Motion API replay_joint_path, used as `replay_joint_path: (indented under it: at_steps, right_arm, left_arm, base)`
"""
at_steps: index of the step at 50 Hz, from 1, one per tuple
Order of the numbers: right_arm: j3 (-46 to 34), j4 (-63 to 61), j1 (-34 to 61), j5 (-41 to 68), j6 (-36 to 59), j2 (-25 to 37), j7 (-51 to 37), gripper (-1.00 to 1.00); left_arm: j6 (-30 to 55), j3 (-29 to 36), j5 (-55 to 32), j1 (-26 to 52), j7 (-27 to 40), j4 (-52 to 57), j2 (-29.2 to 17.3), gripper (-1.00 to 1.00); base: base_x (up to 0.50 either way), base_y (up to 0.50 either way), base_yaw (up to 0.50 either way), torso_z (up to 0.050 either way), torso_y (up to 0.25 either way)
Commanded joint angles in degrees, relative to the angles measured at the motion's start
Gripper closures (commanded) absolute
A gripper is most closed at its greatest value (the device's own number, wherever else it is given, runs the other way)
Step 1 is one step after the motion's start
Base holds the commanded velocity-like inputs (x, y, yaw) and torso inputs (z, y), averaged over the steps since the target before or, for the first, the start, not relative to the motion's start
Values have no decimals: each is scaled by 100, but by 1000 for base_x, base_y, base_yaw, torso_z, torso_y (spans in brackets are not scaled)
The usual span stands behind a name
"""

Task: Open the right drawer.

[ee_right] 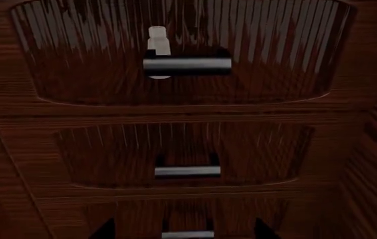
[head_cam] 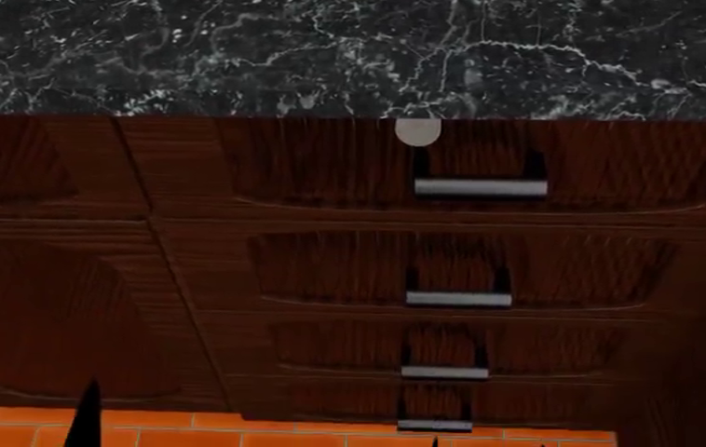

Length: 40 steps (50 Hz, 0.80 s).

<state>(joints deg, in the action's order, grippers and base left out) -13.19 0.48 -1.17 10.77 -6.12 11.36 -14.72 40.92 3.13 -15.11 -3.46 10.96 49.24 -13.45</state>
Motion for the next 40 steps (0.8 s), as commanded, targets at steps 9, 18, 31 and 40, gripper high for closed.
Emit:
replay_joint_path:
  at_steps: [9, 18, 31, 40]
  right_arm:
    - [-68, 28, 6, 32, -26, 34, -36, -100]
    - [-99, 48, 11, 39, -29, 50, -57, -100]
    - [-114, 19, 16, 78, -54, 78, -90, -100]
    - [-168, -129, -12, 110, -33, 108, -94, -100]
  left_arm:
    - [-34, 7, -70, -23, 64, 11, -43, -100]
    - [-81, 67, -108, -1, 33, -19, -80, -100]
    - [-78, -175, -313, -1, 152, 9, 22, -100]
    - [-26, -147, -344, 9, 203, 48, -4, -100]
  base:
    - [0, 0, 0, 0, -112]
    - [-1, 0, 0, 0, -113]
    - [0, 0, 0, 0, -52]
    - [52, 0, 0, 0, 0]
